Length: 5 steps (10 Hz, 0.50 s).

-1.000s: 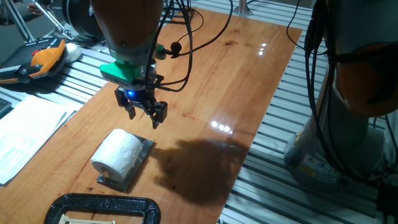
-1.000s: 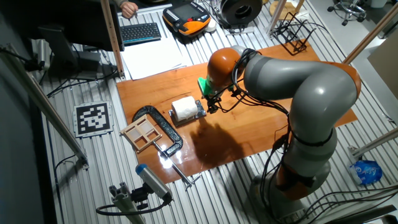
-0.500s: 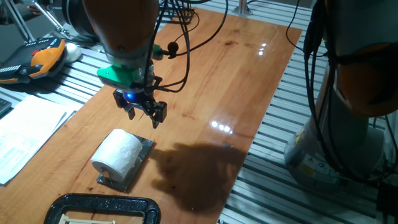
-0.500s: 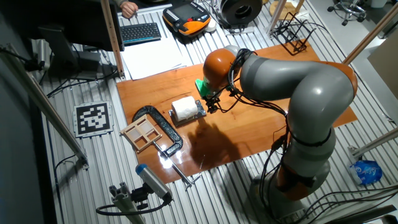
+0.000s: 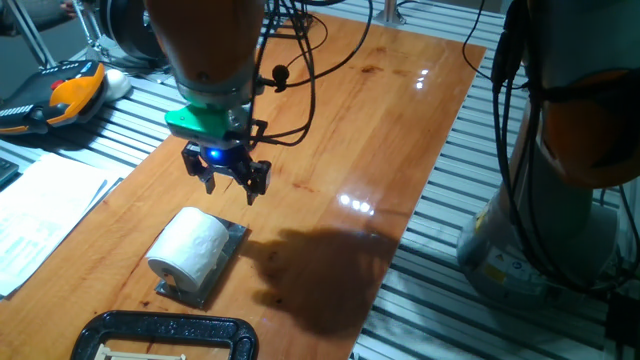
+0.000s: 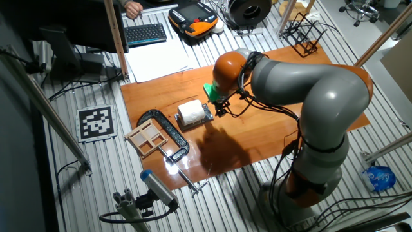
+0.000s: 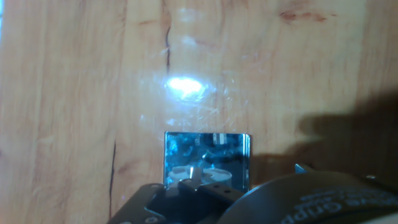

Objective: Take the roll of paper down from the shelf

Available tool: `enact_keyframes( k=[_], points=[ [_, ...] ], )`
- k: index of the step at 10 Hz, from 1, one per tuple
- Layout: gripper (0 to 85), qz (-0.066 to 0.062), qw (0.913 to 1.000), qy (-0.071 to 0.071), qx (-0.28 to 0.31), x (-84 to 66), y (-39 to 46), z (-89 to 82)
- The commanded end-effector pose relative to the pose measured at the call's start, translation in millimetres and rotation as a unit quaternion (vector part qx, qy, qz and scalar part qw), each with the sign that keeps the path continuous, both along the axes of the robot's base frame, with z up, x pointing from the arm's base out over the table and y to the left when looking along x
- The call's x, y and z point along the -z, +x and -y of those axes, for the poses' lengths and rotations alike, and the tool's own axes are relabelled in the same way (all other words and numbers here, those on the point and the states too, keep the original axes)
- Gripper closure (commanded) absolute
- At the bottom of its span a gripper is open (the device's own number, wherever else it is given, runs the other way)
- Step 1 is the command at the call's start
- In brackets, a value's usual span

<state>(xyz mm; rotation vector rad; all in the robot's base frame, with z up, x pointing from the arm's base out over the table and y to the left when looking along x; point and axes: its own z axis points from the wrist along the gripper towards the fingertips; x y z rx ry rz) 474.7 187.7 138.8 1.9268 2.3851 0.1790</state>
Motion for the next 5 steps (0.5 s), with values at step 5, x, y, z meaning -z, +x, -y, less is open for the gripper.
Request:
enact_keyframes(
  k=[5],
  points=[
    [17.0, 0.014, 0.9987, 0.008, -0.047, 0.1, -0.1, 0.0]
  ],
)
